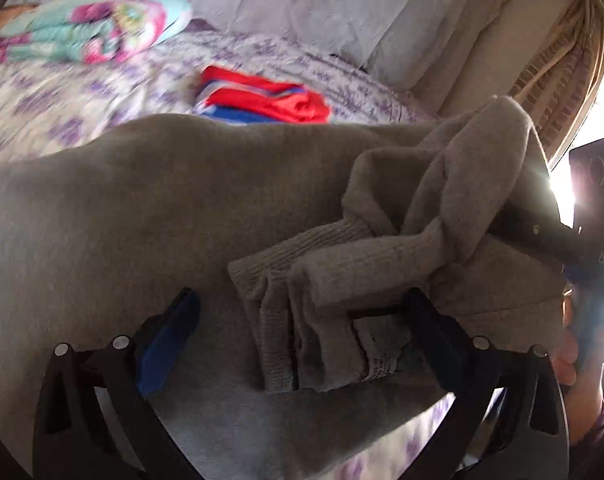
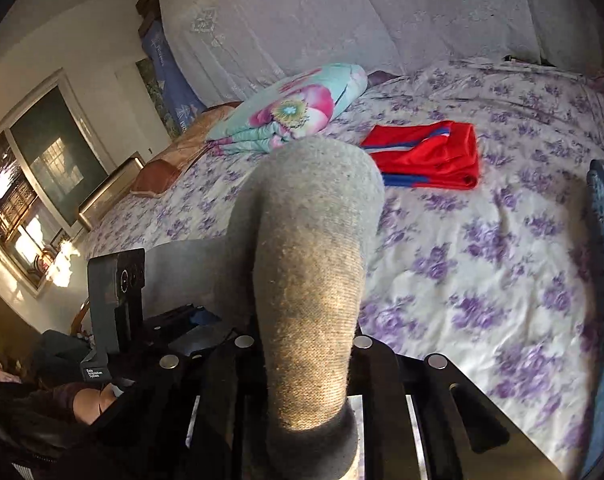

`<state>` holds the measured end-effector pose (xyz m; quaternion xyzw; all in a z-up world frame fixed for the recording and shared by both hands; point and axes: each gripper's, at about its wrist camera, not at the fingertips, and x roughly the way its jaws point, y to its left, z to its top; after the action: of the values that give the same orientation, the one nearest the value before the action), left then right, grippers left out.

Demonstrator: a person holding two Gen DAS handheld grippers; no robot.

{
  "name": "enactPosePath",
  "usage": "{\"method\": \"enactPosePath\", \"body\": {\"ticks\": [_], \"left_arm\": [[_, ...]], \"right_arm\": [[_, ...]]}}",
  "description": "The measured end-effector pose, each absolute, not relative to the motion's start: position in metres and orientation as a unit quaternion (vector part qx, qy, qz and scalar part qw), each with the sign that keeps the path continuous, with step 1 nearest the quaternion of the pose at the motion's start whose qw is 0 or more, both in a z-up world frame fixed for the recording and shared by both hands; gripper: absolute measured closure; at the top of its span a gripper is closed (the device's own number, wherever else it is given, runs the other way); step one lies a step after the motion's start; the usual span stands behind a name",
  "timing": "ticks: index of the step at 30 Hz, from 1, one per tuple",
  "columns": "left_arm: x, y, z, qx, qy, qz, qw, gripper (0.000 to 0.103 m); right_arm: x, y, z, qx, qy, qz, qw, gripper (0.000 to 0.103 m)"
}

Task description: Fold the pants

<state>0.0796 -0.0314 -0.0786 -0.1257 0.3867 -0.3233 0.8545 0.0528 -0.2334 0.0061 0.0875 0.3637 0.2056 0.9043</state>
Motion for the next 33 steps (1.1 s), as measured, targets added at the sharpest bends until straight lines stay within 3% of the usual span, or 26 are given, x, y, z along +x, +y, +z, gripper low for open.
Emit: {"method": "enactPosePath", "body": {"ticks": [1, 2, 3, 5, 10, 12, 14, 18, 19, 20, 21, 22, 24, 29, 33], "left_arm": [[0.087, -0.039, -0.084, -0.122, 0.397, -0.318, 0.852, 0.004], [0.096, -0.045, -0.09, -0.12, 0.414, -0.312, 0.846, 0.005], [0.103, -0.046, -0.098, -0.122, 0.435, -0.308, 0.837, 0.006], [0.106, -0.037, -0.098, -0.139, 0.439, -0.315, 0.83, 0.009], [0.064, 0.021, -0.063, -0.146, 0.42, -0.285, 0.849, 0.008], [0.044, 0.057, -0.057, -0.155, 0.42, -0.273, 0.852, 0.008], [0.027, 0.092, -0.056, -0.16, 0.422, -0.243, 0.858, 0.008], [0.004, 0.141, -0.056, -0.178, 0.418, -0.214, 0.865, 0.008], [-0.001, 0.15, -0.056, -0.177, 0.417, -0.197, 0.869, 0.008], [-0.002, 0.155, -0.058, -0.178, 0.416, -0.186, 0.872, 0.008], [-0.004, 0.165, -0.061, -0.193, 0.417, -0.18, 0.87, 0.008], [-0.005, 0.171, -0.064, -0.208, 0.422, -0.182, 0.863, 0.008], [-0.009, 0.179, -0.066, -0.217, 0.426, -0.183, 0.859, 0.008], [-0.019, 0.197, -0.068, -0.215, 0.422, -0.165, 0.865, 0.008], [-0.006, 0.203, -0.085, -0.253, 0.425, -0.148, 0.856, 0.008]], "right_arm": [[0.067, -0.248, -0.003, 0.102, 0.386, 0.2, 0.895, 0.085], [0.082, -0.261, -0.022, 0.126, 0.415, 0.194, 0.88, 0.078], [0.099, -0.279, -0.053, 0.151, 0.454, 0.16, 0.863, 0.061], [0.114, -0.3, -0.094, 0.15, 0.494, 0.095, 0.851, 0.052], [0.066, -0.297, -0.05, 0.077, 0.384, 0.057, 0.918, 0.047], [0.036, -0.283, -0.02, 0.039, 0.322, 0.047, 0.945, 0.034], [0.017, -0.247, -0.005, -0.008, 0.288, 0.113, 0.951, 0.031], [0.015, -0.155, -0.024, -0.164, 0.317, 0.183, 0.916, 0.036], [0.02, -0.144, -0.035, -0.188, 0.327, 0.176, 0.909, 0.041], [0.03, -0.139, -0.048, -0.203, 0.344, 0.16, 0.903, 0.066], [0.044, -0.141, -0.061, -0.198, 0.373, 0.148, 0.895, 0.084], [0.054, -0.148, -0.069, -0.175, 0.391, 0.144, 0.892, 0.095], [0.056, -0.165, -0.059, -0.109, 0.39, 0.156, 0.901, 0.097], [0.037, -0.157, -0.02, -0.073, 0.333, 0.21, 0.916, 0.096], [0.056, -0.138, -0.08, -0.115, 0.413, 0.198, 0.881, 0.089]]}}
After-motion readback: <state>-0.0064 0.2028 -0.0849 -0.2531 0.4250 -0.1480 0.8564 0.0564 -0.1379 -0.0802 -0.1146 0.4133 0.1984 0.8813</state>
